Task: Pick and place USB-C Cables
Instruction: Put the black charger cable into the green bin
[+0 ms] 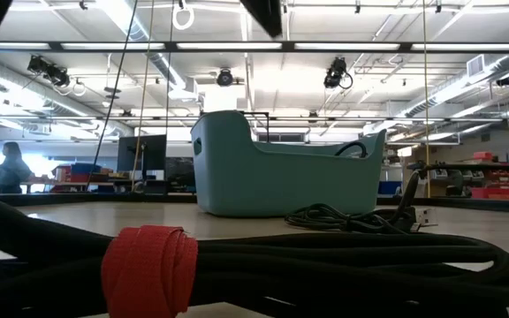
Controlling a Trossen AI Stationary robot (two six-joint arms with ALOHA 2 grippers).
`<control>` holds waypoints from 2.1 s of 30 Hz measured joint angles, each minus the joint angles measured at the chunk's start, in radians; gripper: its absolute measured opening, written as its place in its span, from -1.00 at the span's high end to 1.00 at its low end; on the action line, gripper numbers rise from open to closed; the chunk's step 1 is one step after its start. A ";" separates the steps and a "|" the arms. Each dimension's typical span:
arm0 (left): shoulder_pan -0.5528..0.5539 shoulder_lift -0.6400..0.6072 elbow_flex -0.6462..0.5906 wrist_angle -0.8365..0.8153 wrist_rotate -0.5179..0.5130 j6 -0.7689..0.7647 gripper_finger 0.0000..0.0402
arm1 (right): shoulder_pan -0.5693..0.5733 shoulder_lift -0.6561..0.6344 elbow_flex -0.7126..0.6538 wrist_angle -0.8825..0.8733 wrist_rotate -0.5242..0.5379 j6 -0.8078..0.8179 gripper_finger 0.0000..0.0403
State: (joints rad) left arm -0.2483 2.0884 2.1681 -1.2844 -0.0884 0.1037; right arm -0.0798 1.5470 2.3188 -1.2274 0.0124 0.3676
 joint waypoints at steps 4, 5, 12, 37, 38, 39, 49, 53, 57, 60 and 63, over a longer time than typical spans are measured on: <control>-0.001 0.076 0.000 0.008 0.008 0.068 0.01 | 0.017 0.001 0.000 0.071 -0.106 -0.002 0.27; -0.005 0.095 0.000 0.010 0.007 0.087 0.01 | 0.022 0.000 0.000 0.101 -0.143 -0.006 0.27; -0.033 0.206 0.000 0.172 0.046 0.171 0.01 | 0.031 -0.035 0.001 0.297 -0.399 -0.038 0.27; -0.016 0.412 0.003 0.321 -0.015 0.303 0.02 | 0.032 -0.136 0.002 0.330 -0.449 -0.056 0.27; -0.015 0.412 0.003 0.320 -0.015 0.295 0.04 | 0.032 -0.133 0.002 0.332 -0.449 -0.056 0.27; -0.014 0.412 0.003 0.320 -0.016 0.287 0.08 | 0.032 -0.131 0.002 0.336 -0.448 -0.056 0.27; -0.007 0.412 0.003 0.321 0.011 0.226 0.81 | 0.032 -0.126 0.001 0.337 -0.403 -0.057 0.27; -0.012 0.407 0.020 0.305 0.008 0.188 0.81 | 0.032 -0.127 0.001 0.337 -0.403 -0.057 0.27; -0.014 0.384 0.128 0.234 0.017 0.147 0.95 | 0.032 -0.127 0.001 0.337 -0.403 -0.057 0.27; -0.018 0.315 0.168 0.247 0.020 0.105 0.97 | 0.032 -0.127 0.001 0.338 -0.403 -0.057 0.27; -0.023 0.219 0.126 0.274 0.036 0.023 0.97 | 0.032 -0.127 0.001 0.339 -0.403 -0.057 0.27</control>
State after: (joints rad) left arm -0.2714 2.3071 2.2942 -1.0107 -0.0520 0.1272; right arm -0.0479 1.4198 2.3196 -0.8879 -0.3904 0.3107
